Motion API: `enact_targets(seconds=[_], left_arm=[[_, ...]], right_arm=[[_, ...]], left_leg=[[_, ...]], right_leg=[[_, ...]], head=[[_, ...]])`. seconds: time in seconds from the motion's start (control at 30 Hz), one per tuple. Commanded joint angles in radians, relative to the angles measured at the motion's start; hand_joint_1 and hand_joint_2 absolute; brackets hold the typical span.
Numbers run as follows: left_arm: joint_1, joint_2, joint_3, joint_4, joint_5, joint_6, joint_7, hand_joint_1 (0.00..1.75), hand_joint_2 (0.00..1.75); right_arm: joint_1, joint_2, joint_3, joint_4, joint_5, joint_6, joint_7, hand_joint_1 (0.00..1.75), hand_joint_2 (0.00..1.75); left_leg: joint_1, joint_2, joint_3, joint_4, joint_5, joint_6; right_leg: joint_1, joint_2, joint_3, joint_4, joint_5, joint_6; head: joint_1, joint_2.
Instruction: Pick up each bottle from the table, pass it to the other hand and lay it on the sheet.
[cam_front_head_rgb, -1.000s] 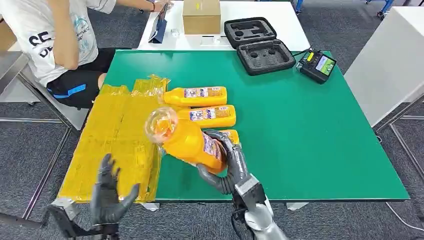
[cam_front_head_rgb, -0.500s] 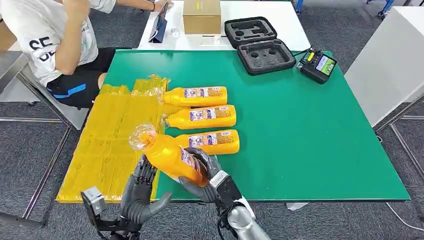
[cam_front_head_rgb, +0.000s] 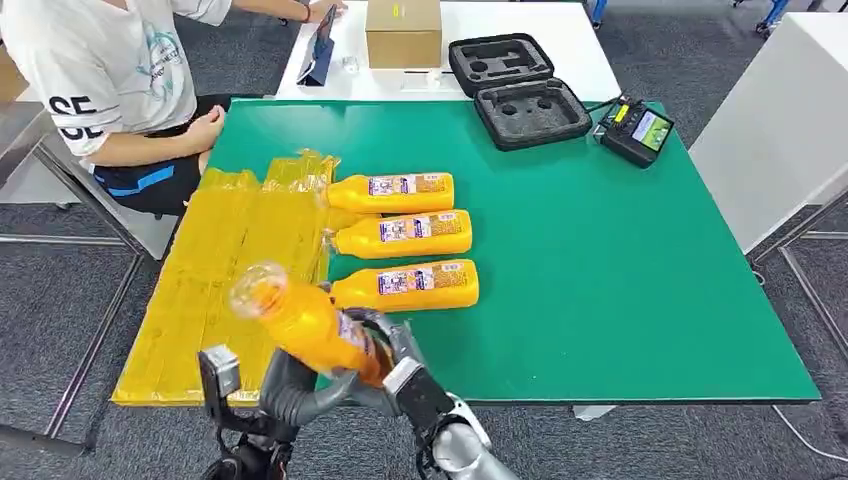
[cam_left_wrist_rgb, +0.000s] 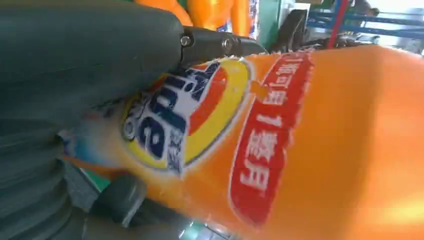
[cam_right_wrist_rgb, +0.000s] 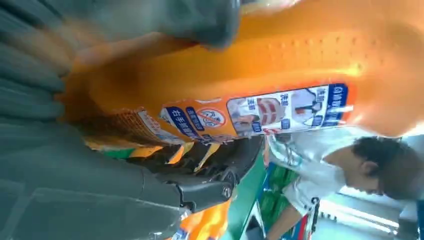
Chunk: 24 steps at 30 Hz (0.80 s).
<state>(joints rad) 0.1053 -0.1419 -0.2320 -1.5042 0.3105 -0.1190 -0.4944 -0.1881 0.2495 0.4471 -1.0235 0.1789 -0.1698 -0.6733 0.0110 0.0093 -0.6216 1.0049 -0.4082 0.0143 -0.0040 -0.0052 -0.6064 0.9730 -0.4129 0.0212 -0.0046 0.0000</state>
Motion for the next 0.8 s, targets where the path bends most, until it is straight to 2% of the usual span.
enact_targets(seconds=[0.03,0.2,0.43,0.63,0.77,0.8], left_arm=[[-0.057,0.016,-0.016,0.122,0.023,-0.009,0.014,0.00,1.75],[-0.062,0.011,0.027,0.097,0.069,-0.002,-0.010,0.00,1.75],[-0.058,0.016,0.053,0.072,0.100,-0.008,-0.011,0.00,1.75],[0.026,0.010,0.120,-0.048,0.154,-0.017,-0.038,0.00,1.75],[0.023,0.005,0.109,-0.042,0.141,-0.028,-0.032,0.00,1.75],[0.018,0.005,0.104,-0.037,0.136,-0.029,-0.032,0.79,1.75]], right_arm=[[-0.023,0.003,0.142,0.066,0.035,0.027,0.015,1.75,1.75],[-0.037,0.004,0.222,0.150,0.099,0.038,0.034,1.75,1.75],[-0.047,-0.007,0.216,0.174,0.099,0.044,0.036,1.75,1.75],[-0.091,-0.019,0.169,0.249,0.130,0.032,0.052,1.75,1.75],[-0.097,-0.017,0.143,0.241,0.128,0.033,0.045,1.75,1.75],[-0.098,-0.015,0.140,0.238,0.129,0.030,0.044,1.75,1.75]], left_leg=[[0.000,-0.001,0.004,-0.001,-0.001,0.000],[0.000,0.000,0.003,-0.001,-0.001,0.000],[0.000,-0.003,0.003,-0.001,-0.001,-0.001],[0.000,0.000,0.004,-0.001,-0.002,0.000],[0.000,0.000,0.002,-0.001,-0.001,0.000],[0.000,-0.002,0.004,-0.001,-0.002,0.000]], right_leg=[[0.000,0.000,0.004,-0.001,-0.001,0.000],[0.000,0.000,0.003,-0.001,-0.001,0.000],[0.000,-0.002,0.003,-0.001,-0.001,-0.001],[0.000,0.000,0.004,-0.001,-0.002,-0.001],[0.000,-0.001,0.001,-0.001,-0.001,0.000],[0.000,-0.002,0.004,-0.001,-0.002,0.000]], head=[[0.001,0.000],[0.001,0.000],[0.000,0.000],[0.001,0.000],[0.001,0.000],[0.000,0.000]])
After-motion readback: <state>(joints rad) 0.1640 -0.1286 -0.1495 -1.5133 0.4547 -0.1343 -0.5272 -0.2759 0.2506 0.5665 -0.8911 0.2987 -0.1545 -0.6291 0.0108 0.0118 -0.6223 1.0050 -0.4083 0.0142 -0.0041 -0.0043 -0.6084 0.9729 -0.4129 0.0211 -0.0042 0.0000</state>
